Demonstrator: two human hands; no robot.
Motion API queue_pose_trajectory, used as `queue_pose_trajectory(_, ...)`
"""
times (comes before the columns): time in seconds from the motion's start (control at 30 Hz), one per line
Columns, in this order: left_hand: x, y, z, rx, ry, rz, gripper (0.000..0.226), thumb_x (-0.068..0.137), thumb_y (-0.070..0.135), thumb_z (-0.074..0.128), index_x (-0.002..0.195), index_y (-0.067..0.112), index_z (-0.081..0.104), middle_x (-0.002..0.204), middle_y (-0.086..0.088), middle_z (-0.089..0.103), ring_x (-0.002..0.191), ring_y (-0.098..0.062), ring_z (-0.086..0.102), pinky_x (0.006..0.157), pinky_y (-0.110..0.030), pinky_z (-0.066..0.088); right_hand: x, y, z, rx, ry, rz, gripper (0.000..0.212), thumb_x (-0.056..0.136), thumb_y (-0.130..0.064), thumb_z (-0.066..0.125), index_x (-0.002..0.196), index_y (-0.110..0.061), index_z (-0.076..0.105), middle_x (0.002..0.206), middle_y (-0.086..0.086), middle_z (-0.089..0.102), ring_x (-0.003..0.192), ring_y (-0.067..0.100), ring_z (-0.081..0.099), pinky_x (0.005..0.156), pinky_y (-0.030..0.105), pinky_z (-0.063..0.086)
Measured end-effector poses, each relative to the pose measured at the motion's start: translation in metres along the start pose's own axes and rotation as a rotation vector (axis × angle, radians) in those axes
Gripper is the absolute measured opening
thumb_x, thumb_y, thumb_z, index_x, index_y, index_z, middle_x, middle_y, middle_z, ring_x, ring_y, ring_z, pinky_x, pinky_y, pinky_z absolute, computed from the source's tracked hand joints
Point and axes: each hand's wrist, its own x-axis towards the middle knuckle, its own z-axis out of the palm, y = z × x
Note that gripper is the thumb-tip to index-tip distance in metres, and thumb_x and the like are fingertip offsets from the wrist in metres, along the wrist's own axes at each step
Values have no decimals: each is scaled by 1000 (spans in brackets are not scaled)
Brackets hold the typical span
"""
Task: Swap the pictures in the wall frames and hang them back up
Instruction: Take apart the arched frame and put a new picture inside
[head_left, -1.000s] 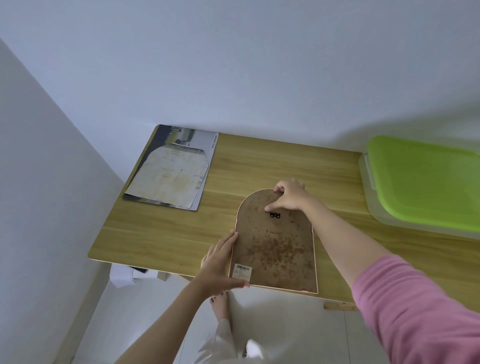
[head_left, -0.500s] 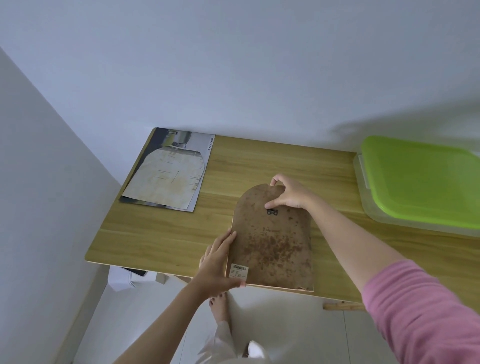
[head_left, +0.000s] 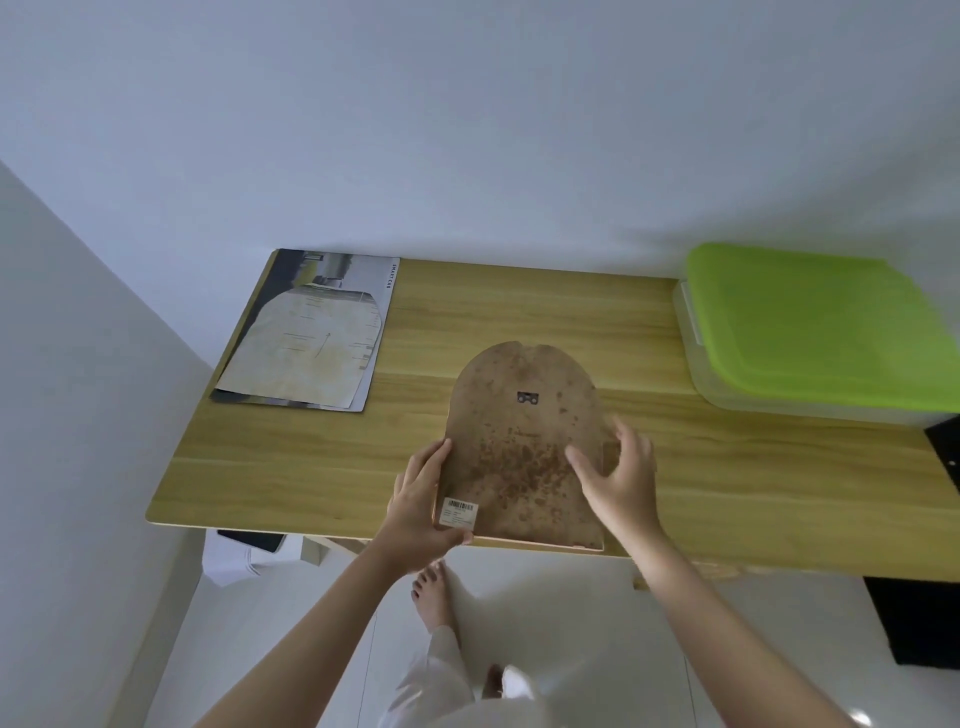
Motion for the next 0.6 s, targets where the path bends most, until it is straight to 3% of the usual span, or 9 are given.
queue_pose_trajectory(0.07,1,0,0,3,-3,-3,111,55,40,74,147,31,13,142,22,16,126,-14,28,109,-43,32,-28,15,3,-20,-11,5,71,76,-44,72,134,-12,47,123,9,50,120,26,47,100,42,41)
queue_pose_trajectory(0.2,3,0,-3,-18,-28,-18,112,55,38,75,148,30,13,141,23,15,128,-16,25,110,-44,33,-43,19,13,-48,-1,-12,83,70,-60,61,133,-8,48,122,10,53,116,26,49,100,45,42)
queue_pose_trajectory(0.3,7,-10,-13,-29,-27,-39,117,50,46,74,148,30,13,138,27,15,129,-19,26,108,-47,37,-34,9,22,-68,-25,-23,76,75,-44,73,137,-11,45,125,9,52,120,26,47,102,48,39)
queue_pose_trajectory(0.4,13,-23,-33,-5,-14,-65,121,47,48,77,147,31,12,134,29,15,128,-21,30,102,-48,44,-26,-10,36,-141,-55,-35,77,75,-44,73,140,-15,42,127,7,48,122,24,45,102,47,33)
queue_pose_trajectory(0.47,18,-28,-48,9,-12,-83,123,47,45,81,147,30,12,134,28,15,127,-21,32,100,-47,46,-20,-23,46,-159,-75,-23,78,75,-47,73,140,-18,42,126,8,47,119,25,47,100,46,33)
queue_pose_trajectory(0.6,26,-28,-70,72,-9,-113,123,52,30,87,148,22,11,143,17,15,130,-19,25,110,-45,35,-10,-39,61,-143,-89,-20,80,73,-51,73,141,-22,41,117,8,46,110,27,52,97,44,36)
